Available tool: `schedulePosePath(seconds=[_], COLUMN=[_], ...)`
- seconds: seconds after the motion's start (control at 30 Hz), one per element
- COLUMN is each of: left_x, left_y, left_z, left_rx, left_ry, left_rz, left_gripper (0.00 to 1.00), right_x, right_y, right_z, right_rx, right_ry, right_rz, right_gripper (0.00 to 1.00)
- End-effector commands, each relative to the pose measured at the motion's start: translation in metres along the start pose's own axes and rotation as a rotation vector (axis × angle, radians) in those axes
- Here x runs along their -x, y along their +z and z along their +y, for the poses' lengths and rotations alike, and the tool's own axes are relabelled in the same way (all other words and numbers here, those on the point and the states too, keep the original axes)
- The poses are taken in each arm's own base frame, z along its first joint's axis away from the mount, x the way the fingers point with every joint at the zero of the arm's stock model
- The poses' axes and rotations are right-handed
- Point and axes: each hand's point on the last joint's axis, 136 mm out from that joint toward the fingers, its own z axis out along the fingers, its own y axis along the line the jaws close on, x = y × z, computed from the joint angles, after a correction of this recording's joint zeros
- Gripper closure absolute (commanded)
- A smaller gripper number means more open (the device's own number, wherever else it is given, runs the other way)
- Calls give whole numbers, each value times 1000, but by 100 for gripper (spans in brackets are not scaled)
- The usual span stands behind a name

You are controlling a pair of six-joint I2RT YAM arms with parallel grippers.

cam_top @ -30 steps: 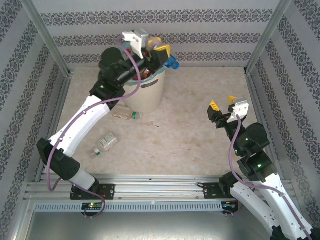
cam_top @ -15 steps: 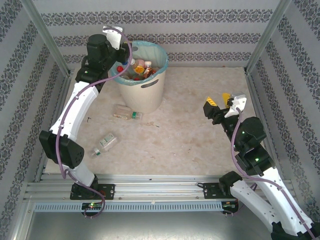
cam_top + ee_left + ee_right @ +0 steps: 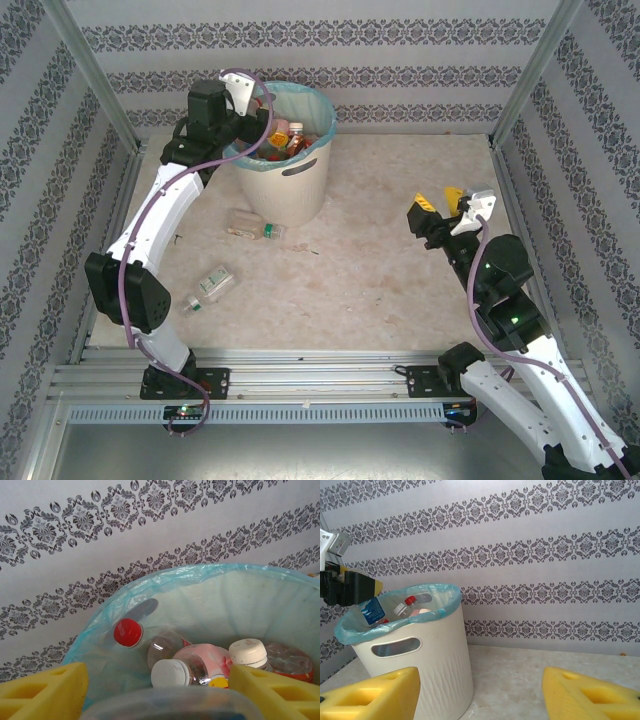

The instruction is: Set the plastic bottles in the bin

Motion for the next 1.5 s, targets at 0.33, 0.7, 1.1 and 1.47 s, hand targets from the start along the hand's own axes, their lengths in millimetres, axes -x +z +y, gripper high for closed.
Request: schedulePosePath(seconds=[0.33,0.7,1.1,1.47], left_x=[13,30,-4,-85], left_y=[-20,-39,-6,41], left_z=[-16,-25,-60,-72], left_rx=[-69,-102,-279,-282], left_ry=[-18,-53,-192,-190], left_rz=[22,13,113,248], left_gripper=[55,63,63,63], right_x=[10,7,-4,-15], right_y=[-4,-2,4,0], right_z=[2,2,1,-5], right_rx=[4,3,0,-26], right_ry=[14,32,39,16], right_rz=[-30,-27,-3,12], right_gripper=[35,35,35,35])
